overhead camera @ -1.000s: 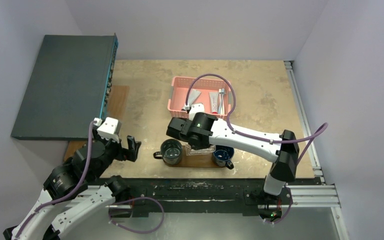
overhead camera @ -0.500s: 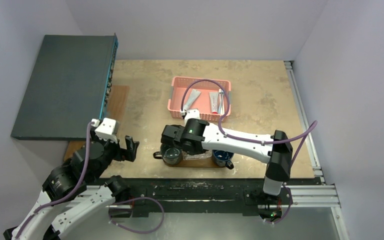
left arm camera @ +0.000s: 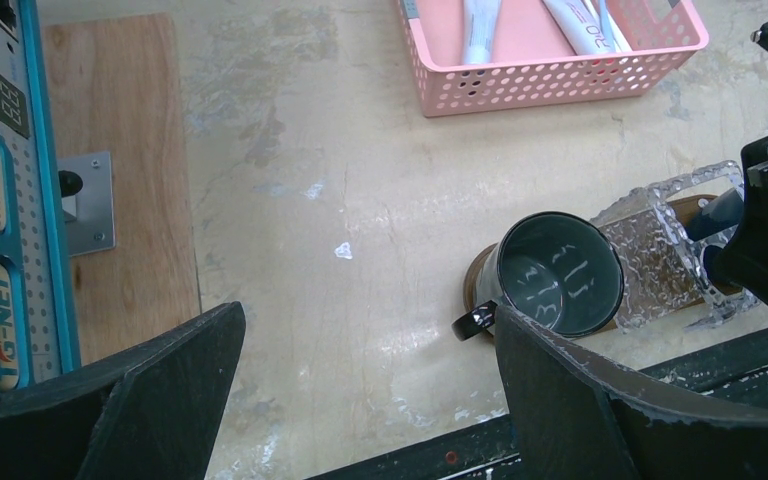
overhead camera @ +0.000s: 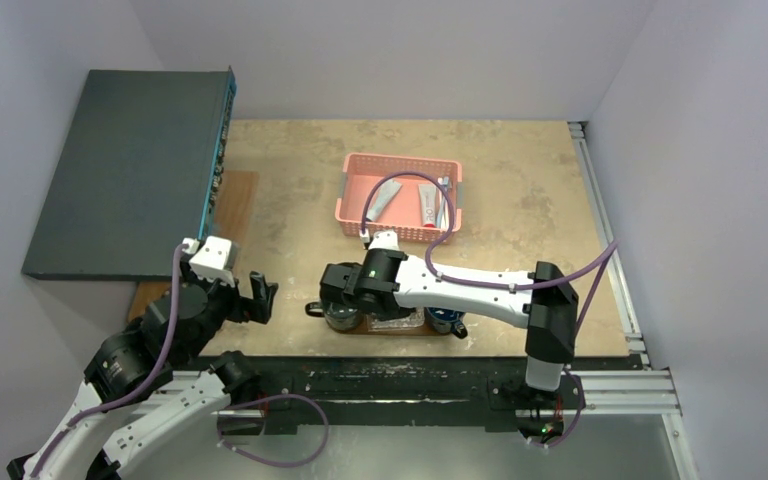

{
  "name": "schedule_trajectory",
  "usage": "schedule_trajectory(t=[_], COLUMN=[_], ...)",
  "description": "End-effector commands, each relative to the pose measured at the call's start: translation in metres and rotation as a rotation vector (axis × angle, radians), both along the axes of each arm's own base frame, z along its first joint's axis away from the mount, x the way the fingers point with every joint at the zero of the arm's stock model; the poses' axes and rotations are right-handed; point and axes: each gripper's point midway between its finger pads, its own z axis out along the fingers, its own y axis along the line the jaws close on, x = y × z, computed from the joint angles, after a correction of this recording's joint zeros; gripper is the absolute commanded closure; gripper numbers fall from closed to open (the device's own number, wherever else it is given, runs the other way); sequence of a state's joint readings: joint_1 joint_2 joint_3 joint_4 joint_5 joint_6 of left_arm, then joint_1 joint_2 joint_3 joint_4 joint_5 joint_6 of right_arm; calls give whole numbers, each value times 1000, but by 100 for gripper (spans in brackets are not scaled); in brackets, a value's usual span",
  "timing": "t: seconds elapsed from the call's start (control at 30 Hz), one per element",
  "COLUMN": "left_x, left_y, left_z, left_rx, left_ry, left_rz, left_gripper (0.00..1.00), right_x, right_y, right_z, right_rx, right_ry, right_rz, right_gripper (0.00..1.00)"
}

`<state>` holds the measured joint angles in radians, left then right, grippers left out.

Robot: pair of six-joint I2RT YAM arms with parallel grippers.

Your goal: Prepare toiletry sets of a toothbrush and toothpaste on the tray

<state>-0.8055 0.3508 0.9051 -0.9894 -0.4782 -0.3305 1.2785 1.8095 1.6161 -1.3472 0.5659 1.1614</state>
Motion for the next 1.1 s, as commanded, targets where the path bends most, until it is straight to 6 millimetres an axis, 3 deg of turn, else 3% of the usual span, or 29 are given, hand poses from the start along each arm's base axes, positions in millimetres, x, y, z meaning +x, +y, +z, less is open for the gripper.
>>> schedule_trajectory(t=[0.0, 0.77, 1.07], left_x=[0, 2, 2], left_y=[3, 1, 2], left_z=[13, 11, 10], left_rx=[-37, -30, -26], left_ry=[-29, -20, -21], left_rz=[18, 20, 23], left_gripper=[5, 5, 5], right_x=[0, 1, 1], right_y=[-4, -12, -11], right_z=[3, -17, -17], right_rx=[11, -69, -65], right_ry=[-28, -29, -31], right_rz=[-42, -61, -75], right_gripper=[100, 100, 87])
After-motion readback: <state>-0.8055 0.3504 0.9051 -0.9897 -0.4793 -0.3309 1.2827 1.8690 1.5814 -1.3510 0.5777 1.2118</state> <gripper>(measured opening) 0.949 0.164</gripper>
